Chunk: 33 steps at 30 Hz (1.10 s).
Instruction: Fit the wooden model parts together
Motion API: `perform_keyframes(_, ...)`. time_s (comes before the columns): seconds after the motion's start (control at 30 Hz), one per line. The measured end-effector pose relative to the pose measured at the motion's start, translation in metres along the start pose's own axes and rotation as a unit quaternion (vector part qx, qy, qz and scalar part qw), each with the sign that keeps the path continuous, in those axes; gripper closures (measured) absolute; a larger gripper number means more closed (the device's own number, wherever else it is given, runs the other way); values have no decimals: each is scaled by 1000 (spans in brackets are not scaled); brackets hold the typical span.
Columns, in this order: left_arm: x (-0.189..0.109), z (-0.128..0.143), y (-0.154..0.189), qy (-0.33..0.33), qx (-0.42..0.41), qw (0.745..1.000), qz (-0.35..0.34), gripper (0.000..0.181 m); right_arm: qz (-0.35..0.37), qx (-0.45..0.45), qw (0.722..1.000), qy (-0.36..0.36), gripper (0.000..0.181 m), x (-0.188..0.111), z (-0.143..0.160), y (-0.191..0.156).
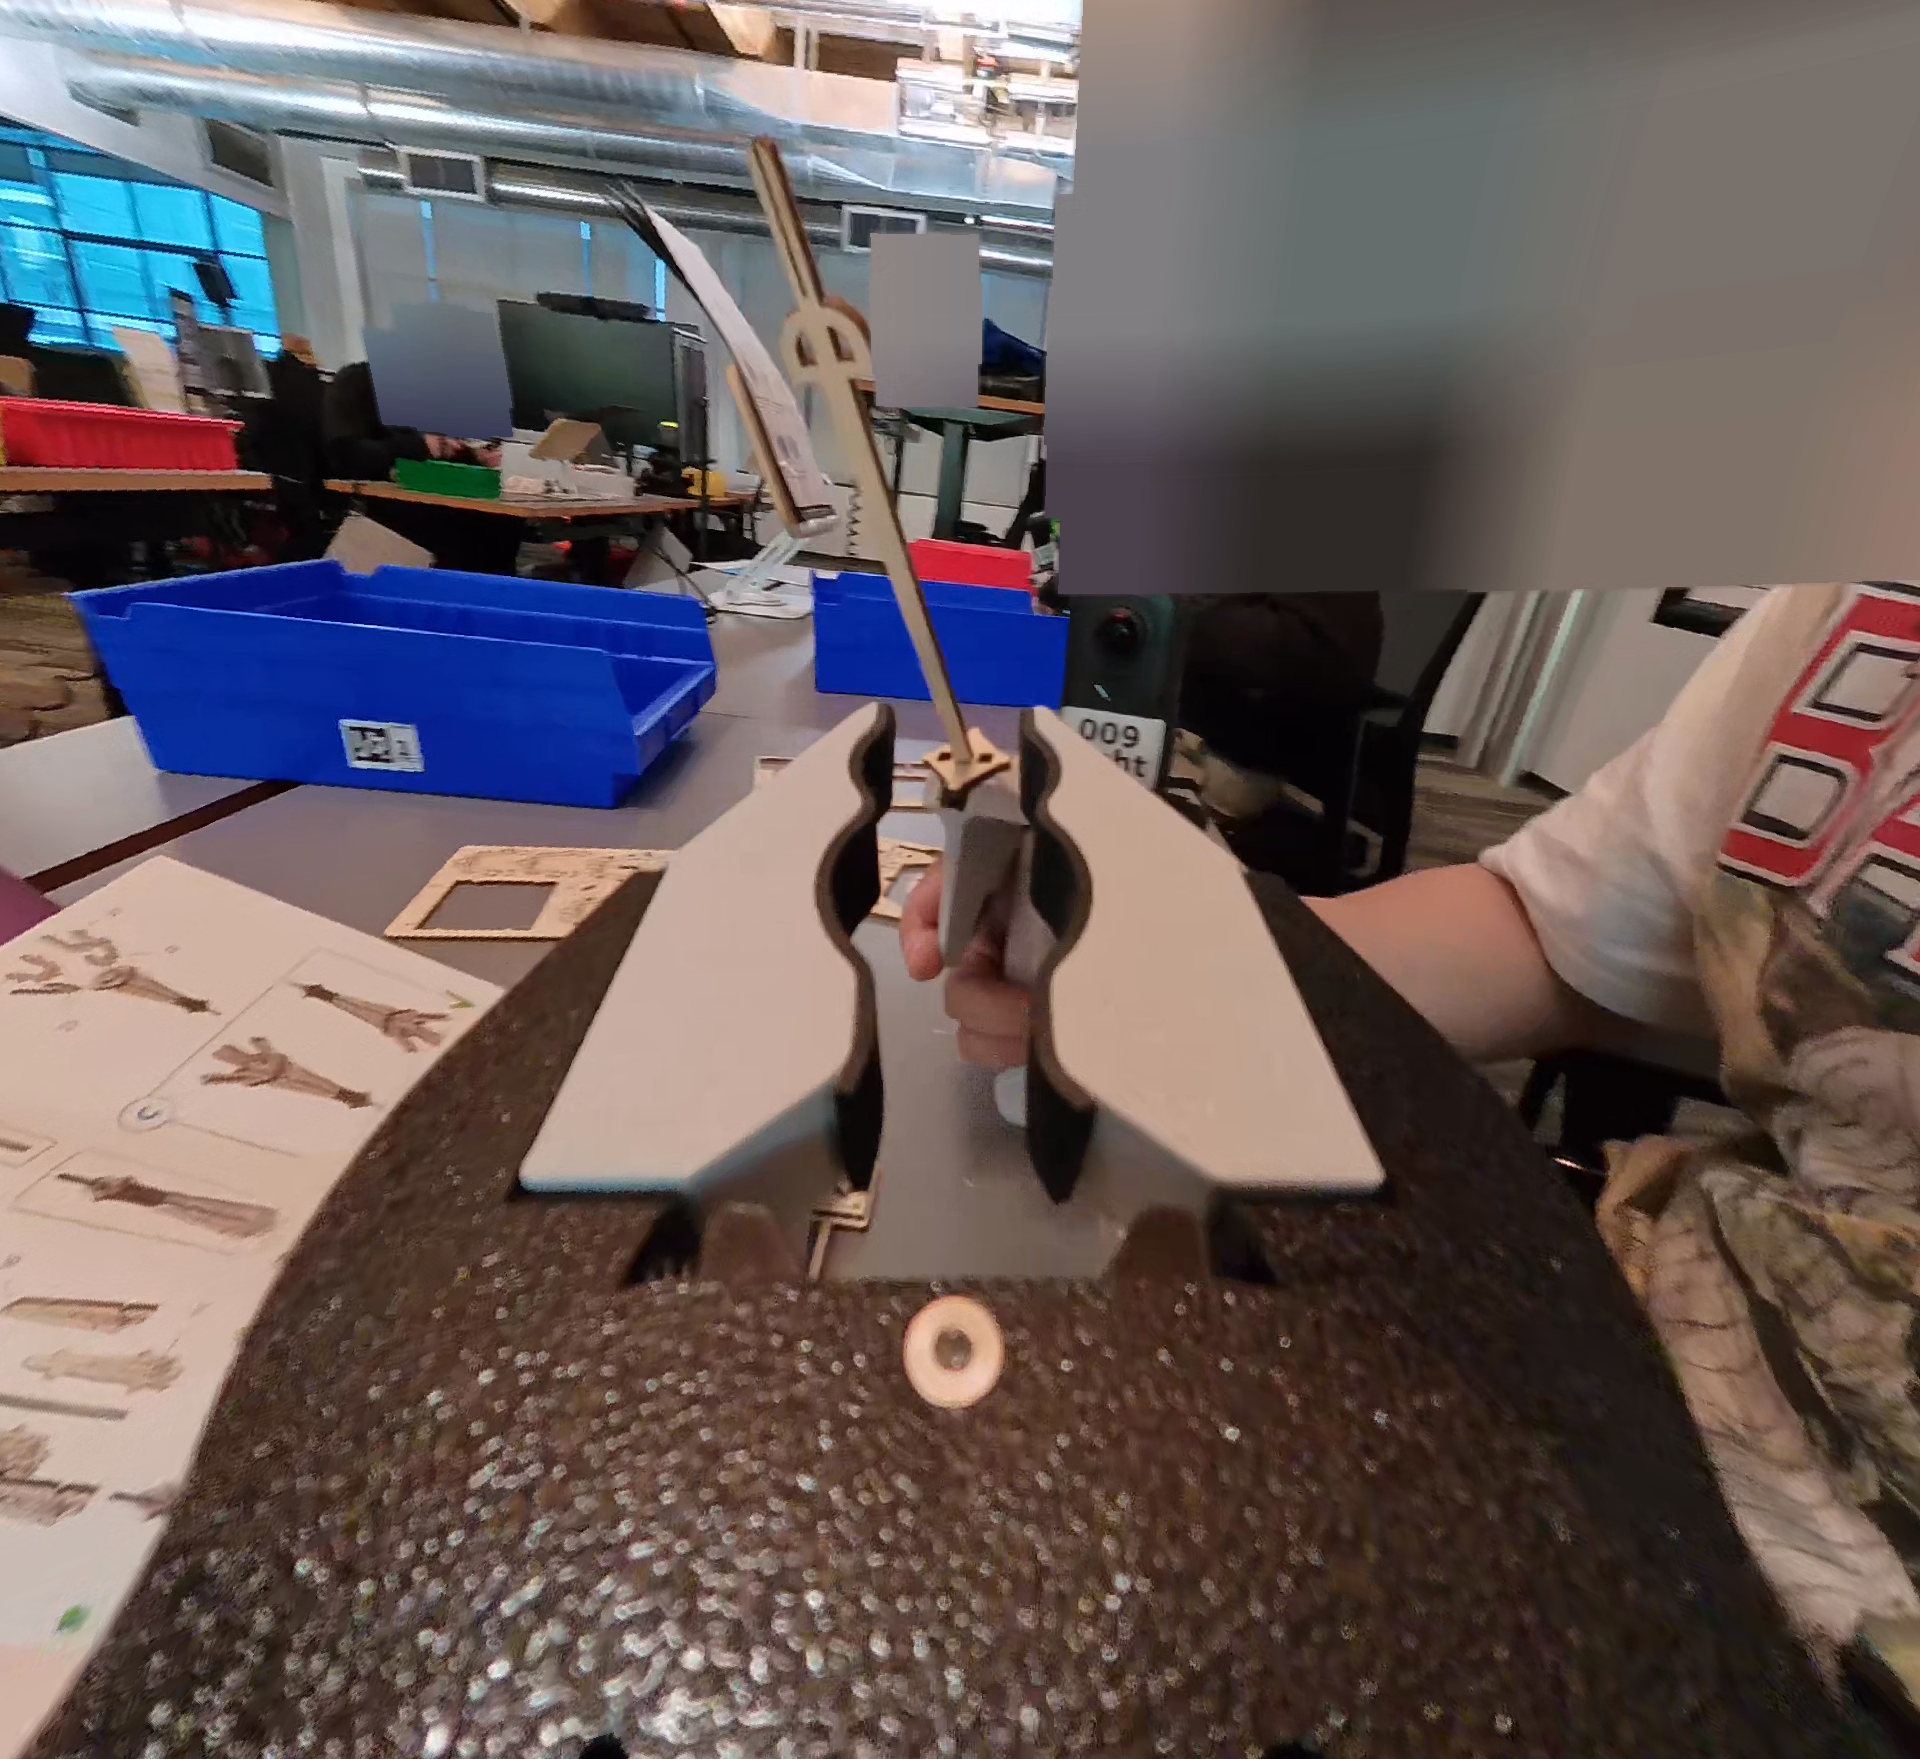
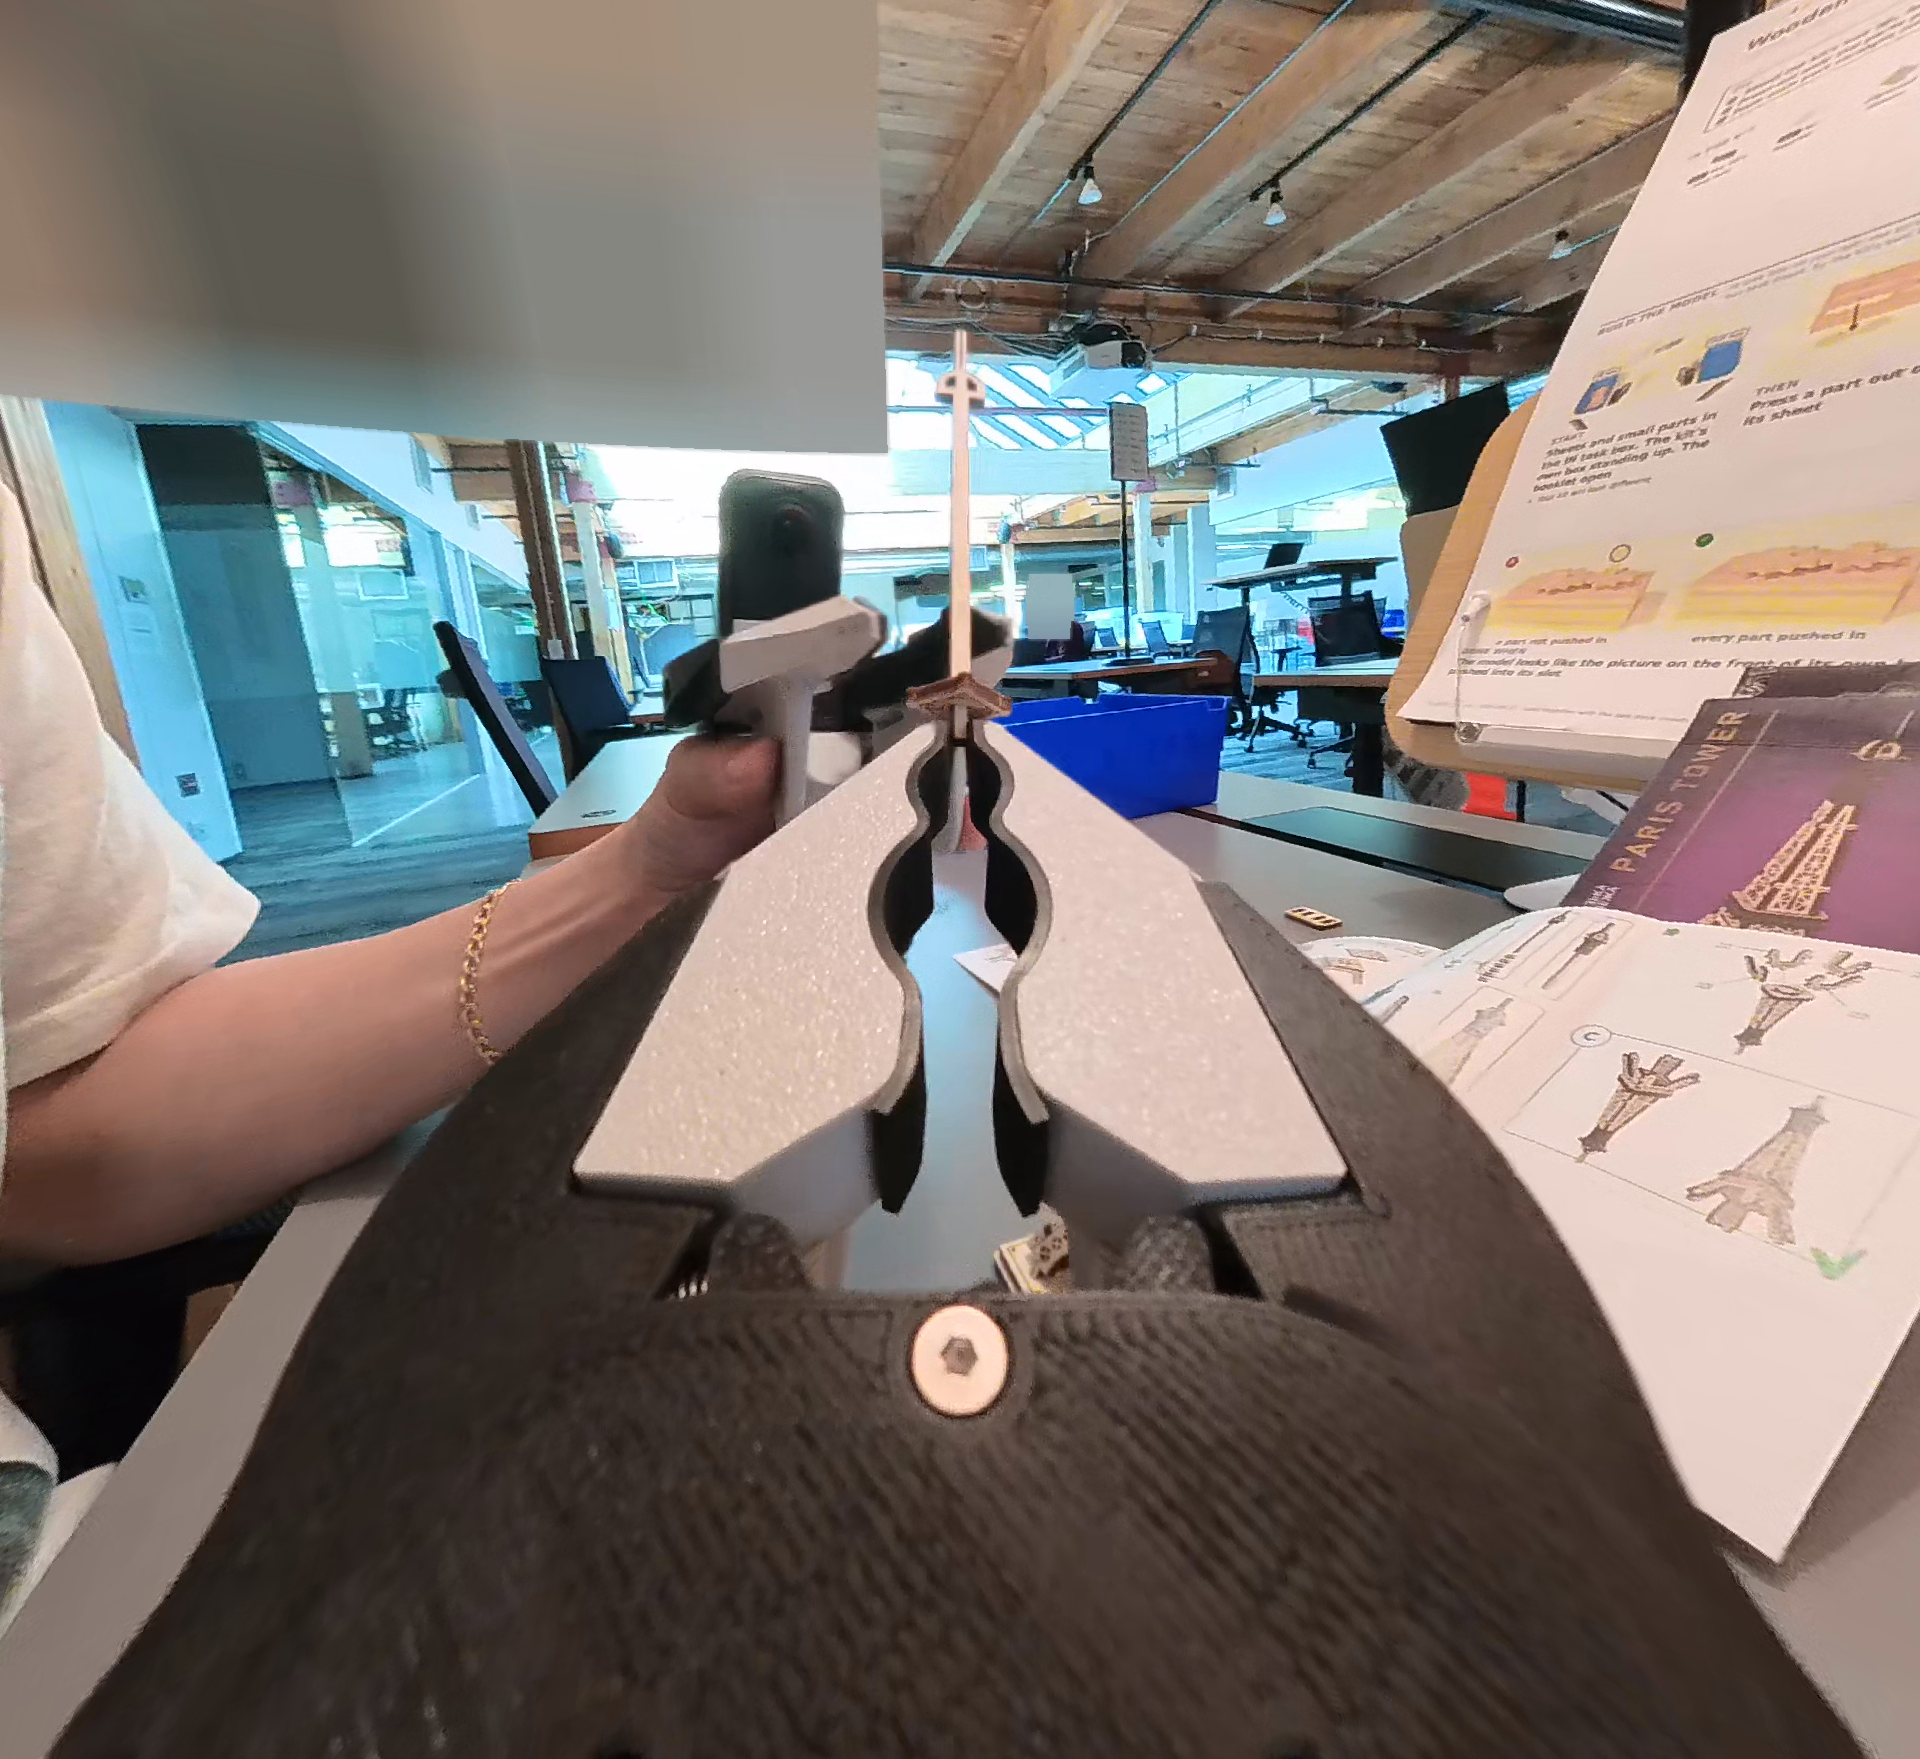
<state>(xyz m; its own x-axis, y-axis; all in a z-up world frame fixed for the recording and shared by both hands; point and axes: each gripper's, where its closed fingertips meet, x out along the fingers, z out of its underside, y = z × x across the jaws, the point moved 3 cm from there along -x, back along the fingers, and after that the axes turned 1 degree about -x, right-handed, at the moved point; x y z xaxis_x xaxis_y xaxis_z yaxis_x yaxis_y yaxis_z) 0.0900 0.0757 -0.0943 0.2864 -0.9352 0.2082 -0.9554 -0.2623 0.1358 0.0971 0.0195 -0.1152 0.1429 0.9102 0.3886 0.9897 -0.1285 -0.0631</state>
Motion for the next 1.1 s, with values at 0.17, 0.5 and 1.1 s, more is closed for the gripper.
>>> perform_keyframes(0.17, 2, 0, 6, 3, -19, 999, 26, 162, -32, 3, 999, -15, 181, 4, 5, -10)
perform_keyframes(0.5, 1, -3, 13, 2, 13, 999, 44, 181, -35, -25, 999, -24, 179, 4, 8, -14)
perform_keyframes(1.1, 1, -4, 9, -2, 4, 999, 35, 181, -23, -22, 999, 12, 155, 0, -2, -11)
